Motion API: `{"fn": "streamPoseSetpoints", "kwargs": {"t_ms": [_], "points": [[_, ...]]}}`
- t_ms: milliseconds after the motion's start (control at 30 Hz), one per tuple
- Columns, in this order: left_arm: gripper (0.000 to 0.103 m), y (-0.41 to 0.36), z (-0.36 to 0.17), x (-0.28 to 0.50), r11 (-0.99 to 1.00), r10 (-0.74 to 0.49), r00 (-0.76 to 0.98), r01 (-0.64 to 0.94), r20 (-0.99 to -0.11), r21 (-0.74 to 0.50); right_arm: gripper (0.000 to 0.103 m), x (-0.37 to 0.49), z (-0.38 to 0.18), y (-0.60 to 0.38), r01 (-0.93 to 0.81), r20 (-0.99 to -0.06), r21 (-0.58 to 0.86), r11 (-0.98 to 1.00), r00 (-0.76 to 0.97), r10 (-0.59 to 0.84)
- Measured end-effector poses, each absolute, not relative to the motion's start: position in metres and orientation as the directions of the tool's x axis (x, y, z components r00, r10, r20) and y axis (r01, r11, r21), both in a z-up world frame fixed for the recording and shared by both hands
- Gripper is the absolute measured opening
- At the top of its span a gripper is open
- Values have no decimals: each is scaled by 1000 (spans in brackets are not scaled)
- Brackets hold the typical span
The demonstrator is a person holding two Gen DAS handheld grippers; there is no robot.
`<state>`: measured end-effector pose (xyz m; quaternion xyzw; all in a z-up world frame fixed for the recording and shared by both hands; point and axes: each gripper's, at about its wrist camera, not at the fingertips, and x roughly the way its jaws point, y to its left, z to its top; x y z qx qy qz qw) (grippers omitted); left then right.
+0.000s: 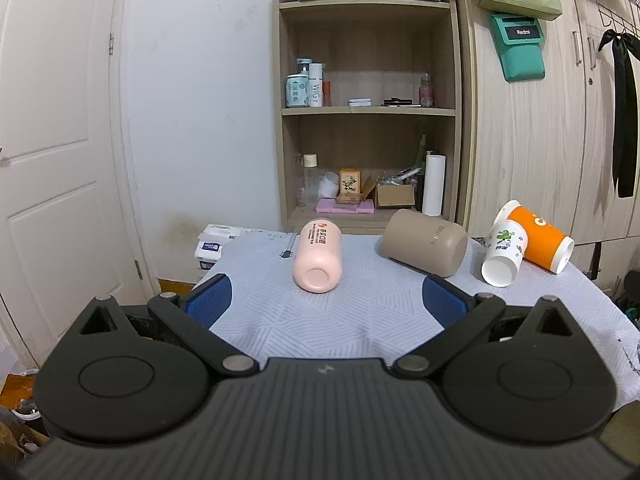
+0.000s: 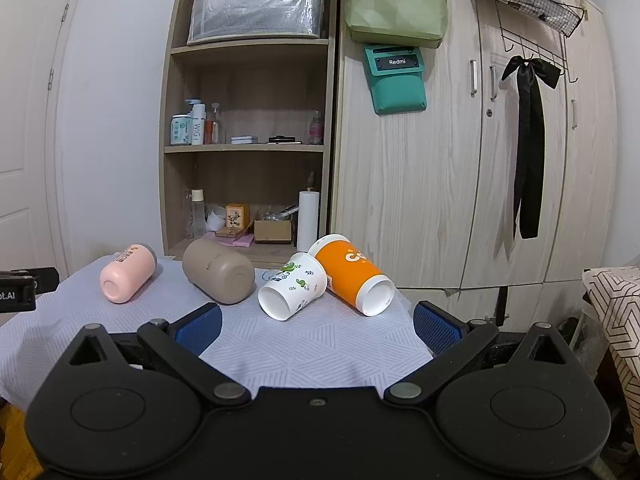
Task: Flip cup upright
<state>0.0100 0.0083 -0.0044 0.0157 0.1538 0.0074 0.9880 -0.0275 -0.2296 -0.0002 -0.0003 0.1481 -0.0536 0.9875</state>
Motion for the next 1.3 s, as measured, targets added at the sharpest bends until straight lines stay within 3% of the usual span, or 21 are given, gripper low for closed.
{"fn": "streamPoseSetpoints", "kwargs": {"t_ms": [1300], "points": [[103,15,-5,4,997,70,958,-57,-276,57,103,-29,1,-227,123,-274,-51,991,953,-132]]}}
